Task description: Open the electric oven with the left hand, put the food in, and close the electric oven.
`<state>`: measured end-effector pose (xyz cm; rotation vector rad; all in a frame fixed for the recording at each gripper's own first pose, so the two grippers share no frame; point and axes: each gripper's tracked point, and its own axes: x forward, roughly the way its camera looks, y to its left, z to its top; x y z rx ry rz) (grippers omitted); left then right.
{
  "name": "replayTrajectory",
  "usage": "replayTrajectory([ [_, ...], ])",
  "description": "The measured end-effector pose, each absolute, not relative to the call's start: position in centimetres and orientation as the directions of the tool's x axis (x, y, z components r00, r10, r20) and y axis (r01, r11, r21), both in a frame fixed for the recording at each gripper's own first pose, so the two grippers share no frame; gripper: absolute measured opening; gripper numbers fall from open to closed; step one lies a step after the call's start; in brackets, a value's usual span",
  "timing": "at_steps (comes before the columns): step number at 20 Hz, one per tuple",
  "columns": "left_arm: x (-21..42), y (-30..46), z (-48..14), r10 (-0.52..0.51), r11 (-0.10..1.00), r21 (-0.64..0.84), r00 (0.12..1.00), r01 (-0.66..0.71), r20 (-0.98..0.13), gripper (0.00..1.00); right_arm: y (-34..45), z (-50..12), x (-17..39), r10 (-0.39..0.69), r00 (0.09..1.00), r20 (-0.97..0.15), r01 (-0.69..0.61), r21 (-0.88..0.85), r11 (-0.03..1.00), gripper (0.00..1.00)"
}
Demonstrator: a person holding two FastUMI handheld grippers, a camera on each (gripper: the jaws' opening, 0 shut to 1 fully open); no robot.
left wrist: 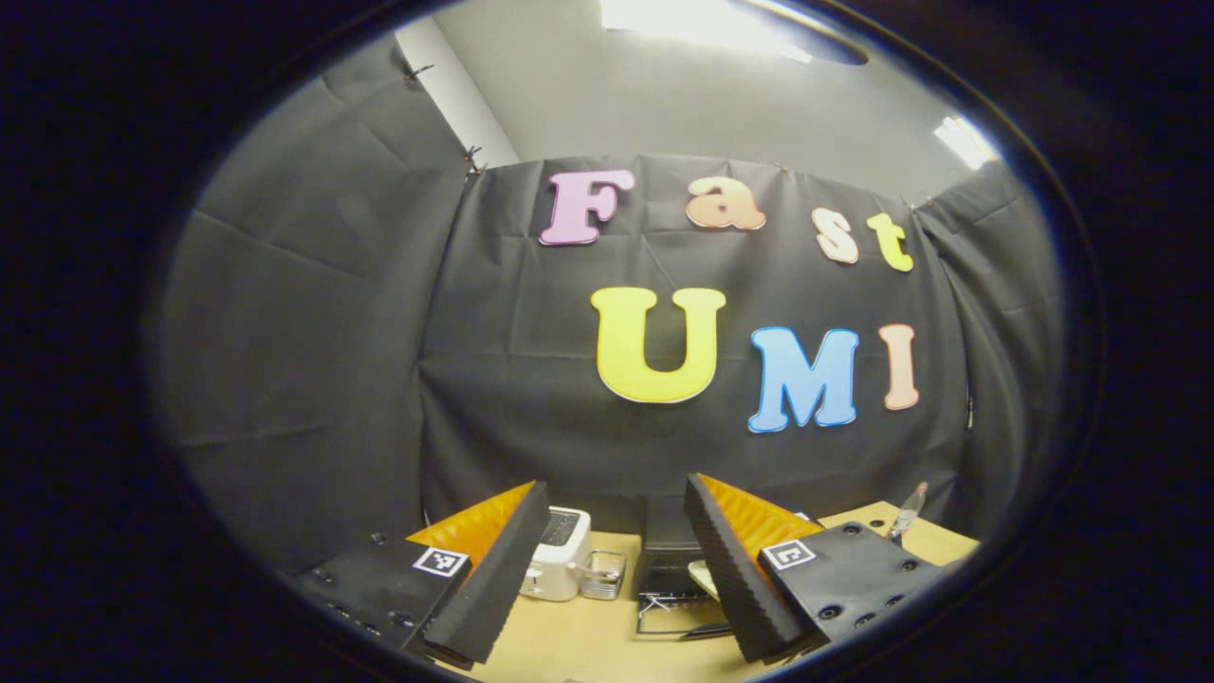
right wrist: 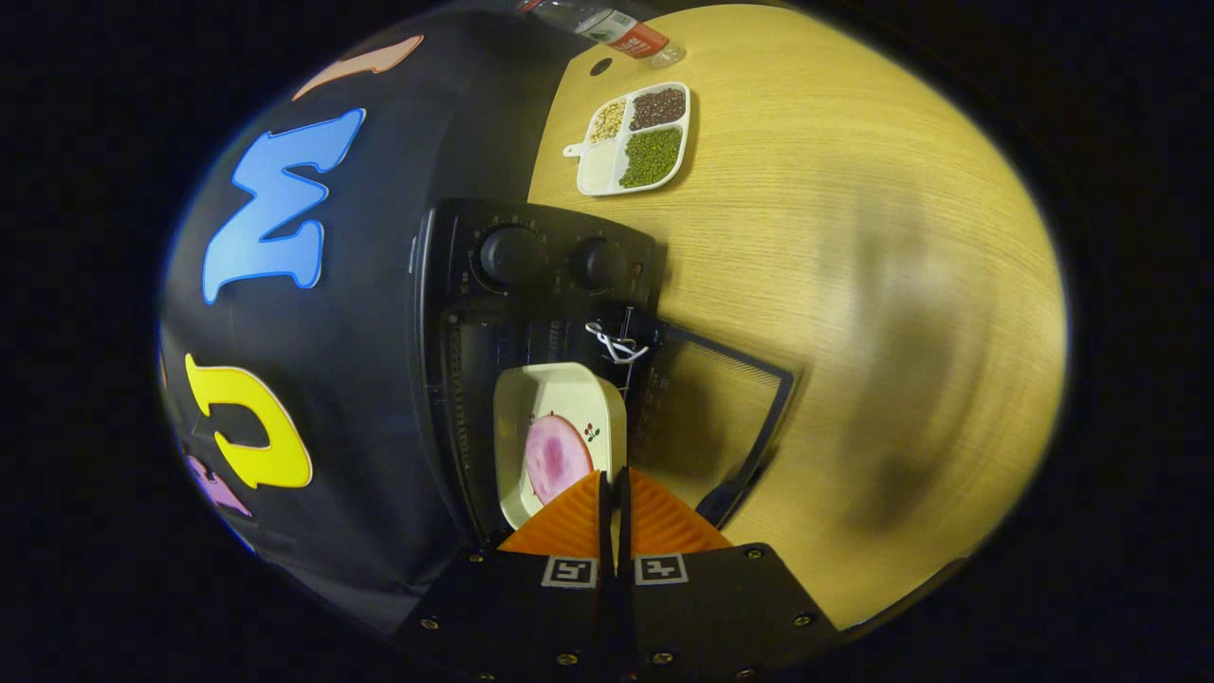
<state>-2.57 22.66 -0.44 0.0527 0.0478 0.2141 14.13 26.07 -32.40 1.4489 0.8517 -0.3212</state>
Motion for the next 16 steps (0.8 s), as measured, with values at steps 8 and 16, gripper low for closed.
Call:
replayTrajectory([
  [8, -5.0, 27.6, -1.9, 0.335, 0.94, 0.098, 0.937, -0.326, -0.098, 0.97, 29.4, -35.5, 19.7, 0.172, 0.669, -0.723, 0.73, 0.683, 0.028, 0.01],
  [16, -5.0, 29.2, -3.4, 0.389, 0.92, 0.115, 0.911, -0.375, -0.139, 0.96, 30.5, -37.0, 23.9, 0.124, 0.73, -0.672, 0.675, 0.737, 0.02, 0.01],
])
